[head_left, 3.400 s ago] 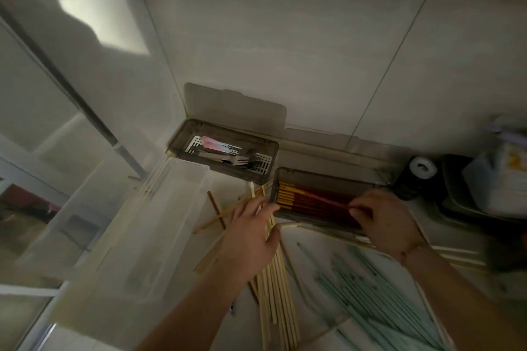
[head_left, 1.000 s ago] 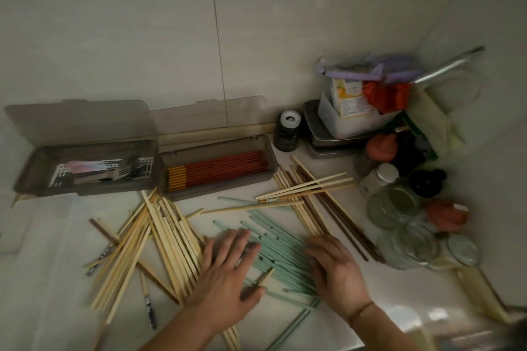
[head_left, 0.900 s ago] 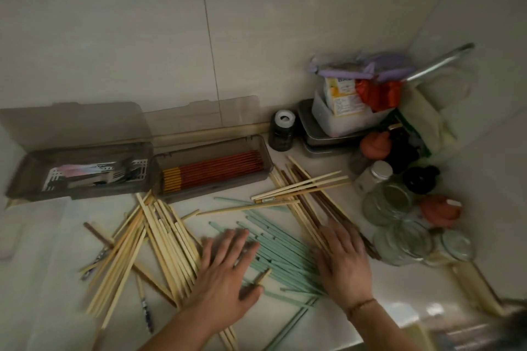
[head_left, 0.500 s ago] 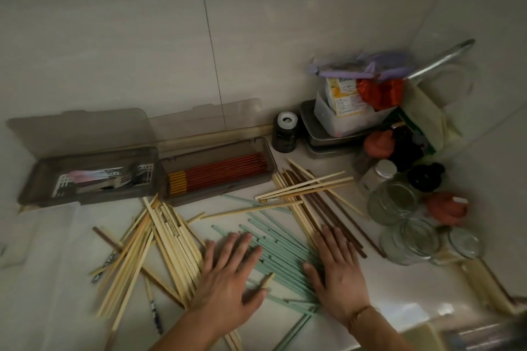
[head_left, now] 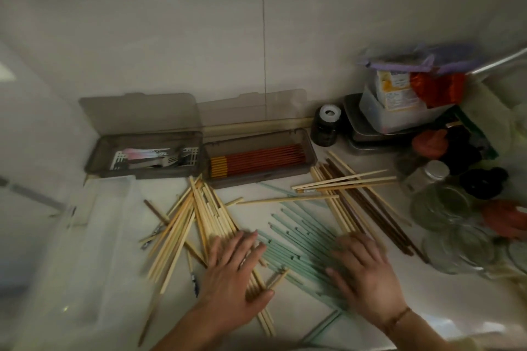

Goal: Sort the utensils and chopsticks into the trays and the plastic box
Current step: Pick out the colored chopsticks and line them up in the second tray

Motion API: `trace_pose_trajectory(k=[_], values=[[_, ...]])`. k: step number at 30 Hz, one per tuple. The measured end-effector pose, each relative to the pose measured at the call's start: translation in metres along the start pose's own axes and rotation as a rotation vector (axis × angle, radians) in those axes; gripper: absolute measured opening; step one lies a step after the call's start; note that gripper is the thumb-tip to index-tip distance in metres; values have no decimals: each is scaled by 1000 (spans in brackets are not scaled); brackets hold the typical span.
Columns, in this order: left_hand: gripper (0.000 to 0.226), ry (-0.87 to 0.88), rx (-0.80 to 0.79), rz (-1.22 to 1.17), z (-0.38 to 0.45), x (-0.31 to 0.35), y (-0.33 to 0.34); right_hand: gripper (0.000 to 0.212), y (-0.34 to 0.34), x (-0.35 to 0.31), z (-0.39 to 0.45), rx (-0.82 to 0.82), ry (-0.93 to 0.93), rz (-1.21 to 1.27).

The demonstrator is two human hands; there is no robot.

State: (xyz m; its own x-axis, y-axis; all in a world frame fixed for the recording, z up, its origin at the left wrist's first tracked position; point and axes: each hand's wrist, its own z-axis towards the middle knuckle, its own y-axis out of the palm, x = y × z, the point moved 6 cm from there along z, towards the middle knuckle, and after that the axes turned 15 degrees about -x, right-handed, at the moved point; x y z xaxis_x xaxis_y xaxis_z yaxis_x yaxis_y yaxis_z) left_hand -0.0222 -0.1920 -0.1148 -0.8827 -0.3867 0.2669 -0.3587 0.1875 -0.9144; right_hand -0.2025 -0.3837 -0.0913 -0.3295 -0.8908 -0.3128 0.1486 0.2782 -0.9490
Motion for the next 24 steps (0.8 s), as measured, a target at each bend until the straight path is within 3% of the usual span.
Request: trace_pose_trajectory(k=[3,7,11,14,18,21,24], values=[[73,-18,22,-21,-16,-13,3,39,16,-15,-3,-34,-77,-19],[61,19,90,-120,-34,-24,5,31,18,-11,3,31,-16,38],[51,-87,165,-229,-54,-45,4,28,15,-10,13,8,-7,27],[49,-185,226,-291,-66,-64,1,28,14,-10,21,-28,31,1],[51,-244,266,-363,-75,-80,-4,11,12,-13,31,-32,86,5],[48,-249,271,-385,-79,-84,-5,21,7,-19,41,-28,90,46],[40,-238,292,-376,-81,-79,-6,8,-3,-25,53,-43,170,156]])
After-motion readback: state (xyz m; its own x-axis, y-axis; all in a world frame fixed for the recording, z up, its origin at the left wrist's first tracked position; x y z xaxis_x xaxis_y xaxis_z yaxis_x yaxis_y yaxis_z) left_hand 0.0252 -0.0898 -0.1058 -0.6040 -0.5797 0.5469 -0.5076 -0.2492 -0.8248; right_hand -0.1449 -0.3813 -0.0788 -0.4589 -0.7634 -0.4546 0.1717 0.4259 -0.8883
